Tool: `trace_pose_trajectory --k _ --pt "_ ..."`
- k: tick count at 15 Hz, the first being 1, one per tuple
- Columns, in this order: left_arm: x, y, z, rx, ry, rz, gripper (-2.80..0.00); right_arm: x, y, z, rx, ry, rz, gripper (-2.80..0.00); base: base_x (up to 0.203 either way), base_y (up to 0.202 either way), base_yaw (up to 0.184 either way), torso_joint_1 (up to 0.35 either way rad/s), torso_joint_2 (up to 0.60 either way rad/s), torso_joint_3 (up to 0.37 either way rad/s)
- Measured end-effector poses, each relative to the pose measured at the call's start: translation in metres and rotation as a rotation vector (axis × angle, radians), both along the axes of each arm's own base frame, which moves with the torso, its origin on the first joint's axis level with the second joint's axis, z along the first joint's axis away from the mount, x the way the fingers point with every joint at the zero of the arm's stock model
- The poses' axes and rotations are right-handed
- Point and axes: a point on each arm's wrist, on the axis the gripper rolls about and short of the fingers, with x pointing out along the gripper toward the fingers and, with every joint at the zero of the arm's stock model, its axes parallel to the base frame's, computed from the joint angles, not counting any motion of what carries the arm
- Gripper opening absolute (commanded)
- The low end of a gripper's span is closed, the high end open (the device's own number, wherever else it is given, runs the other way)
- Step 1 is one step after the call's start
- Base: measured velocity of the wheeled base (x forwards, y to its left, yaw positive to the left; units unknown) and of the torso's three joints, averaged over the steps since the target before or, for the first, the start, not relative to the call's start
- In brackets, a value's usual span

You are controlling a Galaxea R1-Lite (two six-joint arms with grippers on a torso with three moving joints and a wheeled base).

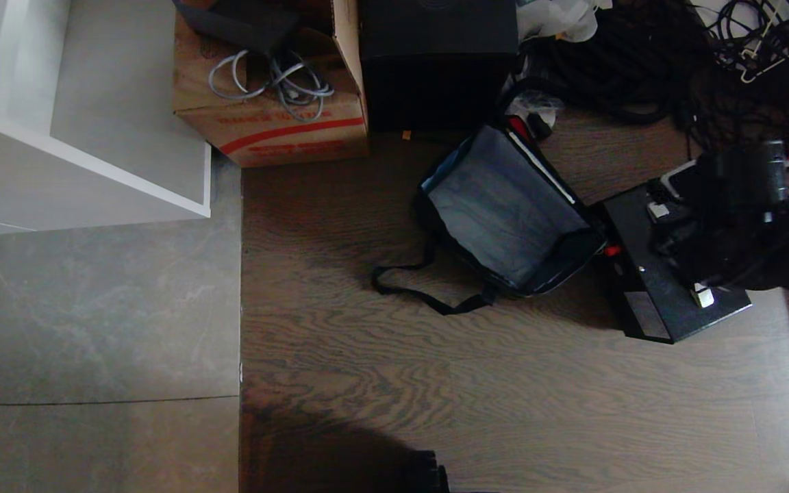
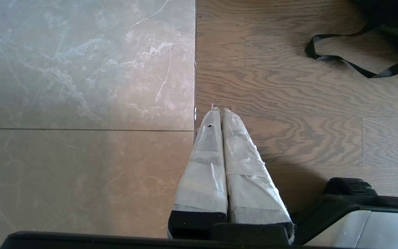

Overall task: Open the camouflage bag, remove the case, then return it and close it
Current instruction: Grip the handle again

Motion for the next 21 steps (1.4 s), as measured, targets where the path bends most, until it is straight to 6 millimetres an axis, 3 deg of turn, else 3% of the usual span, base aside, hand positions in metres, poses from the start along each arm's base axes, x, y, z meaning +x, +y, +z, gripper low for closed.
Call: trace_pose_trajectory --k 5,8,10,14,18,21 --pt "0.000 0.000 0.000 0.000 0.000 0.000 -2.80 -0.102 -0.014 0.035 0.005 -0.027 0.057 -2.80 0.000 0.000 0.000 0.000 0.00 0.000" --pt "0.000 0.000 0.000 0.000 0.000 0.000 -2.80 -0.168 -0.028 0.035 0.030 -0.076 0.057 -2.80 0.000 0.000 0.000 0.000 0.00 0.000" --pt "0.000 0.000 0.000 0.000 0.000 0.000 -2.80 -0.209 -0.037 0.012 0.100 -0.123 0.057 -2.80 0.000 0.000 0.000 0.000 0.00 0.000" --pt "0.000 0.000 0.000 0.000 0.000 0.000 -2.80 -0.267 -0.041 -0.067 0.482 -0.249 0.210 -2.80 0.000 0.000 0.000 0.000 0.00 0.000" --pt "0.000 0.000 0.000 0.000 0.000 0.000 -2.80 -0.290 -0.036 -0.120 0.710 -0.271 0.374 -2.80 0.000 0.000 0.000 0.000 0.00 0.000" --pt "0.000 0.000 0.000 0.000 0.000 0.000 -2.80 -0.299 -0.035 -0.134 0.722 -0.356 0.458 -2.80 0.000 0.000 0.000 0.000 0.00 0.000"
